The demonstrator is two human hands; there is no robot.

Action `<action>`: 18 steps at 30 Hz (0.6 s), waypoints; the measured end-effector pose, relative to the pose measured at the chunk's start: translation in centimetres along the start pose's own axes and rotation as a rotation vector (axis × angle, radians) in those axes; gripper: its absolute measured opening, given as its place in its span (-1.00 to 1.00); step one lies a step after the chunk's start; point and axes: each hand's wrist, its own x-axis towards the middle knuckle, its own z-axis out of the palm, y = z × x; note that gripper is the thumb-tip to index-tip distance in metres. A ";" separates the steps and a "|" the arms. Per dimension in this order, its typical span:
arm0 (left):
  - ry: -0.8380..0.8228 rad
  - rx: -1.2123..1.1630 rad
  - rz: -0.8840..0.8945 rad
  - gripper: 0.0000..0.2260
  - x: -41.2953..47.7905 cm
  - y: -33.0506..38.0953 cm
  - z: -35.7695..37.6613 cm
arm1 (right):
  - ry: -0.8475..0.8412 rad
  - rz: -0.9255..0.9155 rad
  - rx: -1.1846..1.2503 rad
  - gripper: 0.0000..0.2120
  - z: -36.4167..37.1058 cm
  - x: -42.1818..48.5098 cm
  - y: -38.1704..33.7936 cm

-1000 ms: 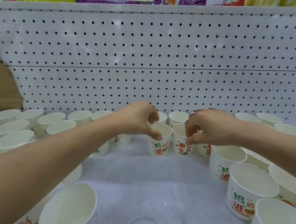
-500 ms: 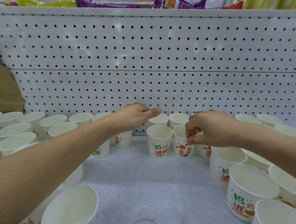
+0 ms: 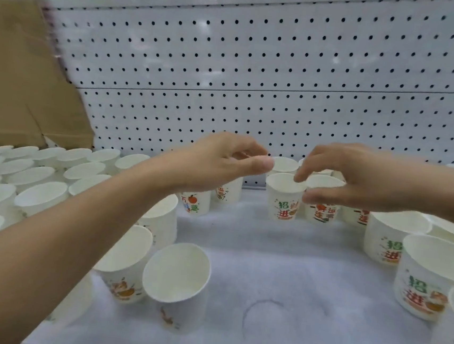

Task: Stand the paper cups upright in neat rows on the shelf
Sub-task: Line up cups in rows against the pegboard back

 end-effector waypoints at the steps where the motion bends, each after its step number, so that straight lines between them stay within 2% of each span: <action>1: 0.014 -0.003 0.004 -0.53 -1.2 -0.1 -0.3 | -0.009 -0.025 0.022 -0.58 -0.1 0.0 -1.6; 4: 0.086 -0.023 0.008 -0.58 -5.0 -0.7 -1.3 | -0.023 -0.101 0.031 -0.56 0.4 -0.2 -6.4; 6: 0.157 -0.022 0.007 -0.58 -8.0 -1.3 -1.7 | -0.002 -0.159 0.065 -0.47 1.4 -0.8 -9.4; 10: 0.253 0.158 -0.042 -0.51 -13.9 -3.2 -1.6 | -0.013 -0.250 0.170 -0.30 4.8 -1.9 -14.4; 15: 0.158 0.392 -0.222 -0.25 -16.8 -4.2 -2.2 | 0.071 -0.227 0.109 -0.24 7.3 -1.2 -16.9; 18: 0.104 0.440 -0.284 -0.30 -16.4 -4.4 -2.4 | 0.097 -0.197 0.099 -0.27 7.3 -1.1 -17.1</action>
